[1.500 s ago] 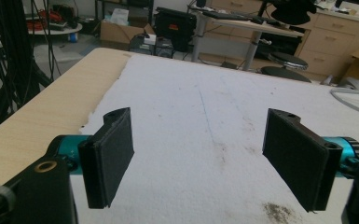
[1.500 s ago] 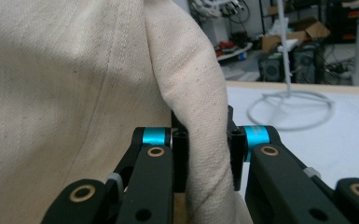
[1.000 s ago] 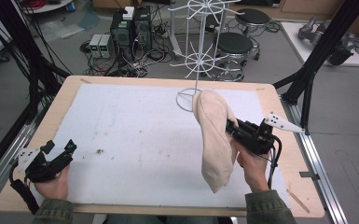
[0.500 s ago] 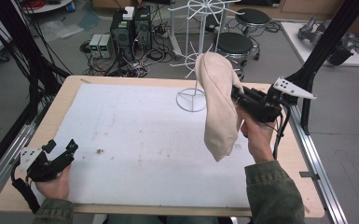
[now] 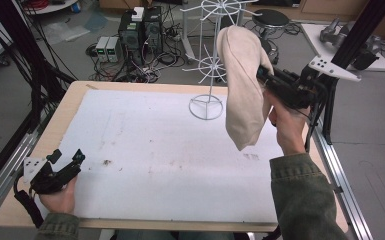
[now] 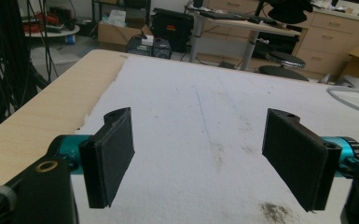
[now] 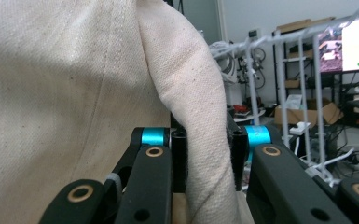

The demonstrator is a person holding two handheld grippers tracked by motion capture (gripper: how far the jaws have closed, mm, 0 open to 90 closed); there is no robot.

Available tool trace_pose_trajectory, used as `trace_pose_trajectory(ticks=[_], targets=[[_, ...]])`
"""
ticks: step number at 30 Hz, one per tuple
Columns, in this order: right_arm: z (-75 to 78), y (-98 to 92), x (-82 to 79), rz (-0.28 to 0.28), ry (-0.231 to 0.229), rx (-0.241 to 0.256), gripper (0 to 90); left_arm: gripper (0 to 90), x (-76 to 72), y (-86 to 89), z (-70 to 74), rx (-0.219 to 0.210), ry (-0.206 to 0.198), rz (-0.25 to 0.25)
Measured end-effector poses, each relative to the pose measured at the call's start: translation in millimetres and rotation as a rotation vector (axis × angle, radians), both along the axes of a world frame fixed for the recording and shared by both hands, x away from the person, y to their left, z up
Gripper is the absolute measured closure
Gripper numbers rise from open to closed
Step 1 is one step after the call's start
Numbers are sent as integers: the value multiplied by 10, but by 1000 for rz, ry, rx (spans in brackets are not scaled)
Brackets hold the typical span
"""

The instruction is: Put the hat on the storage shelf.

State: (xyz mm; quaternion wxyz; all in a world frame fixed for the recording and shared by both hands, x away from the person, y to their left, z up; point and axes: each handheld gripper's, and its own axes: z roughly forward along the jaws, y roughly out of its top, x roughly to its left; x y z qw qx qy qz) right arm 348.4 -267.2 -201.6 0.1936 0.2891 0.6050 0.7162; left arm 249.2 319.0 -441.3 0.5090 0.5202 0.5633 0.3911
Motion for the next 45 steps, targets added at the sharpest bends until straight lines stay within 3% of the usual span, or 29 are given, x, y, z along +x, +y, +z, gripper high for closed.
trace_pose_trajectory(ticks=[6, 13, 17, 26, 36, 42, 45], targets=[[200, -51, 93, -41, -25, -24, 777, 250, -3, -6, 4, 7, 1, -4], [391, -74, 258, -79, -43, -30, 776, 250, -11, -25, 18, 46, -7, 1], [429, -81, 308, -100, -50, -32, 775, 250, -9, -41, 23, 68, -13, -2], [477, -122, 381, -155, -48, -54, 772, 250, 1, -44, 21, 67, -10, -6], [730, -109, 548, -215, -69, -39, 772, 249, -25, -35, 21, 71, -9, -3], [805, -148, 597, -233, -75, -22, 772, 249, -20, -26, 14, 66, -9, -1], [847, -208, 669, -289, -55, -32, 772, 249, -24, -30, 15, 71, -7, -4]])
